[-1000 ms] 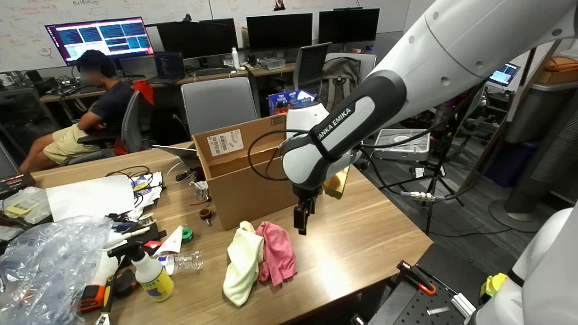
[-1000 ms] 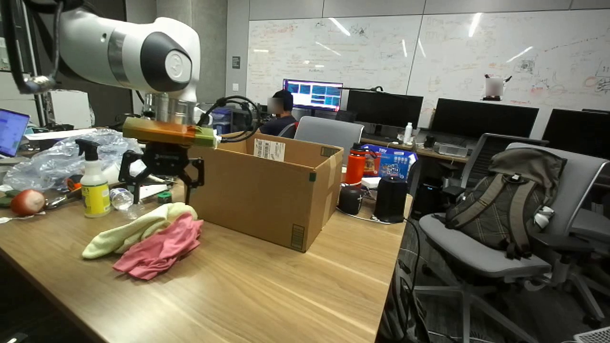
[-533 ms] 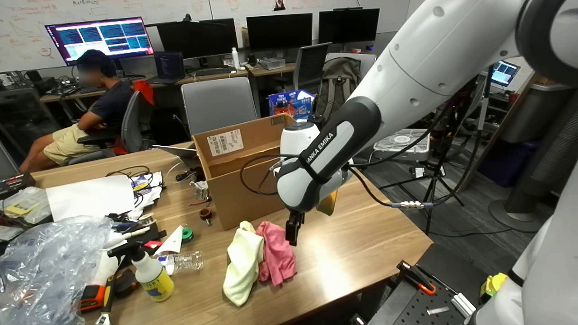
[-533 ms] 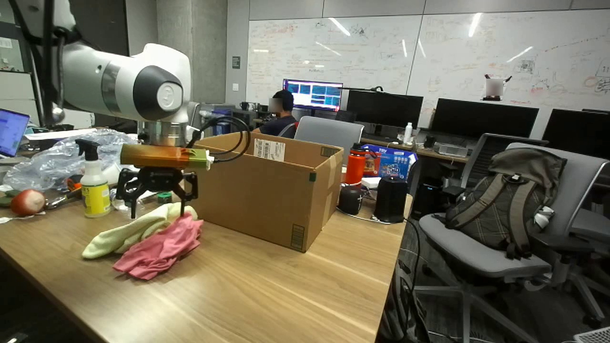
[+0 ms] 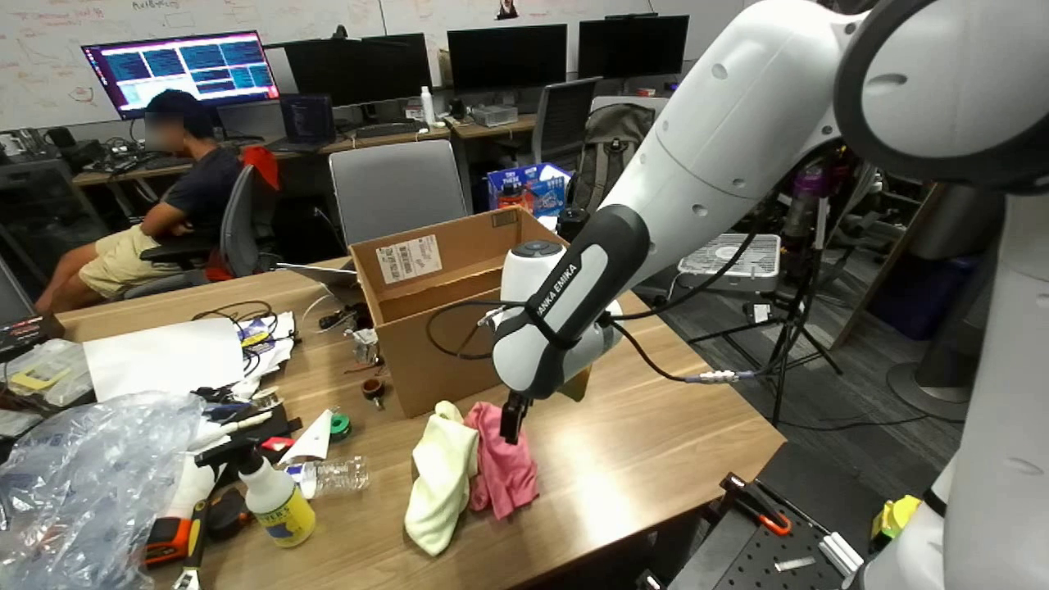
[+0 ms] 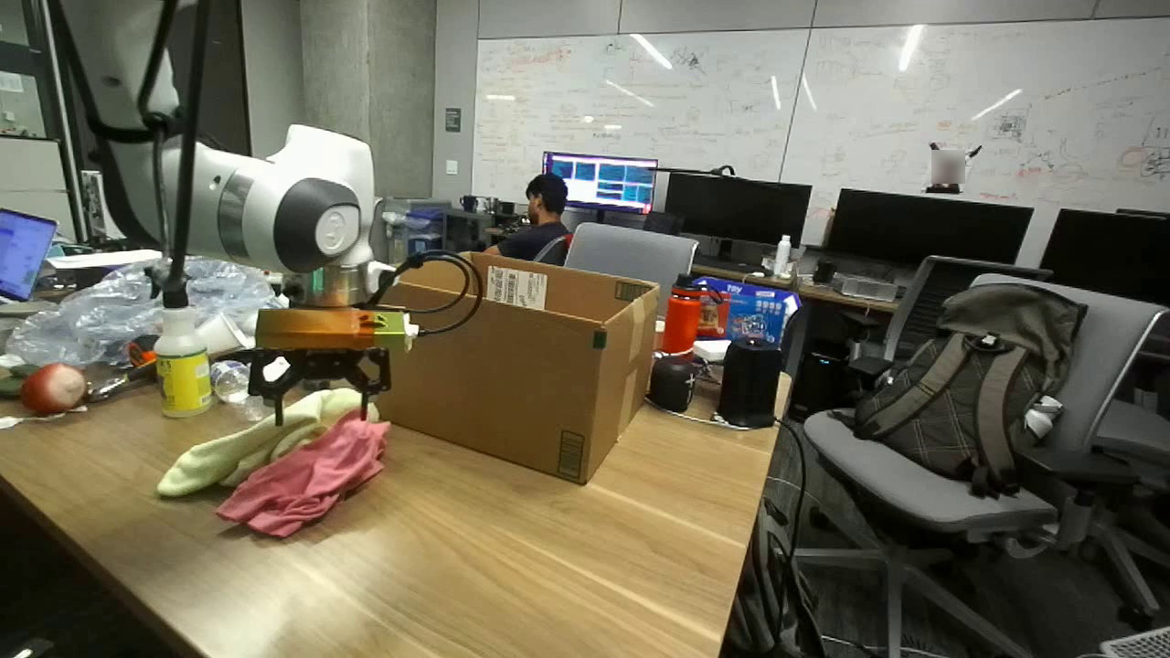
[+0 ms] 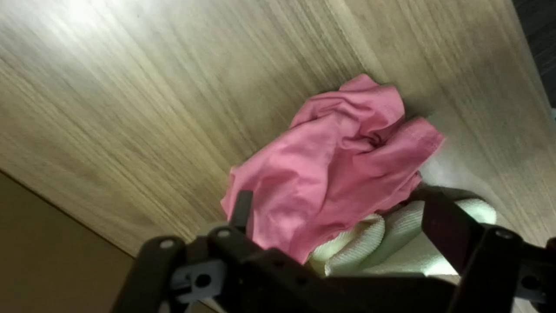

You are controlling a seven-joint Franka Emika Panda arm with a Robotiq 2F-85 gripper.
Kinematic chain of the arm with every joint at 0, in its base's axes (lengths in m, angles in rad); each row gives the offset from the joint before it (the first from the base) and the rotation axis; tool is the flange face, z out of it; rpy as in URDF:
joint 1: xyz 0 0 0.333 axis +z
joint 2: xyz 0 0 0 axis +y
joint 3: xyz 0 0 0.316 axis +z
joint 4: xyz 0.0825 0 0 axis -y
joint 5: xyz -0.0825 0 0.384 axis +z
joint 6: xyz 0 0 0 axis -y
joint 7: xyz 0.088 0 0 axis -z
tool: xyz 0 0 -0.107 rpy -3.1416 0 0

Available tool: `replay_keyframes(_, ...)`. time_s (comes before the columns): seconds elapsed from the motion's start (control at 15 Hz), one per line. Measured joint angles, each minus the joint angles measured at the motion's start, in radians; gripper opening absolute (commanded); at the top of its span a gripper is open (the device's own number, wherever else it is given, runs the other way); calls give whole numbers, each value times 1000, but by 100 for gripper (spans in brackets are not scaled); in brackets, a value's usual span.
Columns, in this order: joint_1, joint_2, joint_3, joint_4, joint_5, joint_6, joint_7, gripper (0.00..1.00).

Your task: Pick up the clothes from the table and put them in the box

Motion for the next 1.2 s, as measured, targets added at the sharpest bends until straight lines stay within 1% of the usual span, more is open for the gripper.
replay_keyframes(0.4,-33,80,30,54,-26,25,0,100)
replay_keyframes(0.93,-34,154,66,63,-91,32,2,100)
replay_keyframes(1.2,-34,179,83,80,-113,53,2,100)
